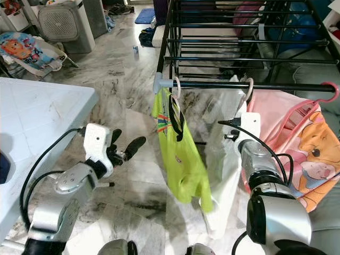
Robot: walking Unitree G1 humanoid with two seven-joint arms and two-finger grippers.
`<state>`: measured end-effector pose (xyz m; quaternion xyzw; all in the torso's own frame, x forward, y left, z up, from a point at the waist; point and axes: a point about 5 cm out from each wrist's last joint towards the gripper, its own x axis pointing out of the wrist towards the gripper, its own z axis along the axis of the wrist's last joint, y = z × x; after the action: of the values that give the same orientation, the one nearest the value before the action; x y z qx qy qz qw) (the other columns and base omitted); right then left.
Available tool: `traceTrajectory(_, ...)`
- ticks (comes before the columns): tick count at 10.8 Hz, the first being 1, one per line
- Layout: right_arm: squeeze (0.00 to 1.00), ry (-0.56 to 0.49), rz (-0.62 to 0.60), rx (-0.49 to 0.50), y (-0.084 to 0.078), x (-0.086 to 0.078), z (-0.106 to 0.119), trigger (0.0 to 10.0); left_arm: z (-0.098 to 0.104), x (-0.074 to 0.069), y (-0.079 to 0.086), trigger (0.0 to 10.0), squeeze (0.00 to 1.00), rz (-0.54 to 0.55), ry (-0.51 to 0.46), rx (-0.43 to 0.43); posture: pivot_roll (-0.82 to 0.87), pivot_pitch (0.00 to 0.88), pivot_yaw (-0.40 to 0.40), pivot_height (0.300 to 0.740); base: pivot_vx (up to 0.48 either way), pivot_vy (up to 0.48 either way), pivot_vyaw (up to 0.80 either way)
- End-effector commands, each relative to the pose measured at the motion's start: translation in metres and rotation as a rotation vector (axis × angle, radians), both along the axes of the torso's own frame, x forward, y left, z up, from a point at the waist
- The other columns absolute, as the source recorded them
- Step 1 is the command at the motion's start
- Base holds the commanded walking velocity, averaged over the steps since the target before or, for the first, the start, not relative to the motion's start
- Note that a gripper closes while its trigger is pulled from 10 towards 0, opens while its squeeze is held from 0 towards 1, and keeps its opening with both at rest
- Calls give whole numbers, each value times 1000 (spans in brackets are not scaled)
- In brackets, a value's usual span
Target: Hang hanger
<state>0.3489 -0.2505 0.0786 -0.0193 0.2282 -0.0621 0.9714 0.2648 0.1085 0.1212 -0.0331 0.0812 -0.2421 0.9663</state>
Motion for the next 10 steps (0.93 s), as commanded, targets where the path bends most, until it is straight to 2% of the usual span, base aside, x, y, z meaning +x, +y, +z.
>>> traceTrajectory(1, 0, -26, -8, 1, 1, 6, 8, 0, 0, 3, 0, 10000, 0, 3, -8, 7, 18, 28, 47, 740, 0, 0, 0)
traceTrajectory(4, 0, -44, -8, -2, 1, 8, 12, 0, 0, 12, -8, 10000, 0, -14, -24, -4, 6, 0, 66, 740, 0, 0, 0)
traceTrajectory(5, 0, -76, 9, -38, 1, 9, 15, 0, -5, 15, -9, 10000, 0, -13, -19, 0, -2, 0, 77, 740, 0, 0, 0)
traceTrajectory(7, 0, -194, 13, -68, -5, 15, 34, 0, -3, 20, -16, 10000, 0, -13, -56, 6, -16, 0, 80, 740, 0, 0, 0)
traceTrajectory(9, 0, -294, -22, -60, -10, 8, 38, 0, -7, 26, -16, 10000, 0, 17, -66, 19, -29, 0, 70, 740, 0, 0, 0)
traceTrajectory(10, 0, -340, -41, -50, -10, -1, 33, 1412, -6, 29, -16, 10000, 0, 29, -86, 28, -31, 0, 70, 740, 0, 0, 0)
